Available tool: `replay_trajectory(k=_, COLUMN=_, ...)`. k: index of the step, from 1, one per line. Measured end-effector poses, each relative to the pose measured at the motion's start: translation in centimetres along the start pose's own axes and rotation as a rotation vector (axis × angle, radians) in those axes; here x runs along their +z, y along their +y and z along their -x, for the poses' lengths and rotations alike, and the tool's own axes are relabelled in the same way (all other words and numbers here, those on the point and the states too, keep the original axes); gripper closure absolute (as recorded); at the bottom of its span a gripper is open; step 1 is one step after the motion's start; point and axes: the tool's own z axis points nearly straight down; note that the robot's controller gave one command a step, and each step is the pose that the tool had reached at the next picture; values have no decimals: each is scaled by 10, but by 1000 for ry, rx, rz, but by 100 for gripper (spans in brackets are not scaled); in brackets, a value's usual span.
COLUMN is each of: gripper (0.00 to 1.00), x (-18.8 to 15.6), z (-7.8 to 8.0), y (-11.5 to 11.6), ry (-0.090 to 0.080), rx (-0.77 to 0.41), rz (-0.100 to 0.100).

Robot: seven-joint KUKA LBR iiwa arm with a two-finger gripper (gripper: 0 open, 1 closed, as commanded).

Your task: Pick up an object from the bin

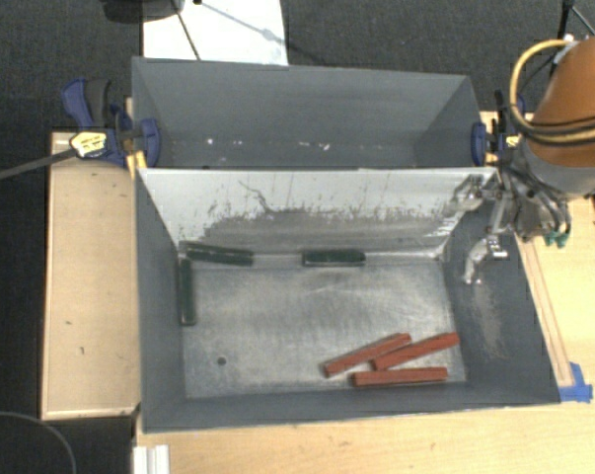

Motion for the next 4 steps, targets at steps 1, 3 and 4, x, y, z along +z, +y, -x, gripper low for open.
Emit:
replay_trajectory(k=1, gripper=0, x=42, z=-29, y=11, ry=-7, rx=-82, rz=-3)
replay_trajectory(k=3, gripper=100, x=169, z=-49, y=-1, ry=-11, rx=-239, rz=-2)
replay_trajectory(k=4, gripper=100, x=169, z=-49, y=-1, ry=-11, rx=-239, rz=-2)
